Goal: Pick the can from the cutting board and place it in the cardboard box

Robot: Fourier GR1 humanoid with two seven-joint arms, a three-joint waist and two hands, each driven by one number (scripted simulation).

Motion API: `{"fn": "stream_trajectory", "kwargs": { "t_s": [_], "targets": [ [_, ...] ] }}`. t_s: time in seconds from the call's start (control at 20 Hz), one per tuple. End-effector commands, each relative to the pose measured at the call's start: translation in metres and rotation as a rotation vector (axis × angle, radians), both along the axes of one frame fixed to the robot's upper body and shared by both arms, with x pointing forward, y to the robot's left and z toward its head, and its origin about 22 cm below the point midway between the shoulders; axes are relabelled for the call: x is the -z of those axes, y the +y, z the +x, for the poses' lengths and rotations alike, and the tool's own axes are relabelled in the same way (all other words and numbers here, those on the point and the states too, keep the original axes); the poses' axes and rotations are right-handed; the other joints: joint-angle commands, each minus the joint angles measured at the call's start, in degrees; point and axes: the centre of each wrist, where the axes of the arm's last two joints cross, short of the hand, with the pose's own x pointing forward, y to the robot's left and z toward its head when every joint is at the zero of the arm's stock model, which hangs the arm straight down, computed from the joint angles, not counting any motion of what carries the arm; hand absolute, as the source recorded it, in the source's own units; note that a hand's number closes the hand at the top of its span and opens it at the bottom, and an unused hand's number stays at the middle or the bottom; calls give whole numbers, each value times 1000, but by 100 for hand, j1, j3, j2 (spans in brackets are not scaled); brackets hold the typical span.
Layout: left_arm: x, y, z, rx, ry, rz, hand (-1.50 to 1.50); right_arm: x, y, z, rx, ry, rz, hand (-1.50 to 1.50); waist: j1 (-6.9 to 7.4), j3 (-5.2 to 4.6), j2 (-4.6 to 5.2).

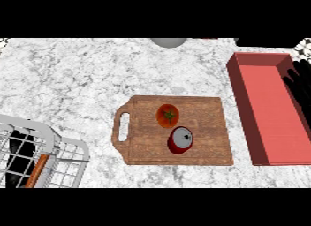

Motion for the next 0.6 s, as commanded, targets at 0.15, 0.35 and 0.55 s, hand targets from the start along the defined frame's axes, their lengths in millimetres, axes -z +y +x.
{"fn": "stream_trajectory", "kwargs": {
  "t_s": [0.15,0.35,0.55],
  "targets": [
    [-49,2,-1,401,-289,138,0,-78,27,-3,50,-314,-149,-150,-338,302,-180],
    [-59,2,8,589,-345,151,0,-83,15,-10,86,-250,-468,-150,-710,263,-199],
    [-67,2,21,673,-333,154,0,-80,36,-28,46,-326,-536,-150,-580,302,-186]
  ]
}}
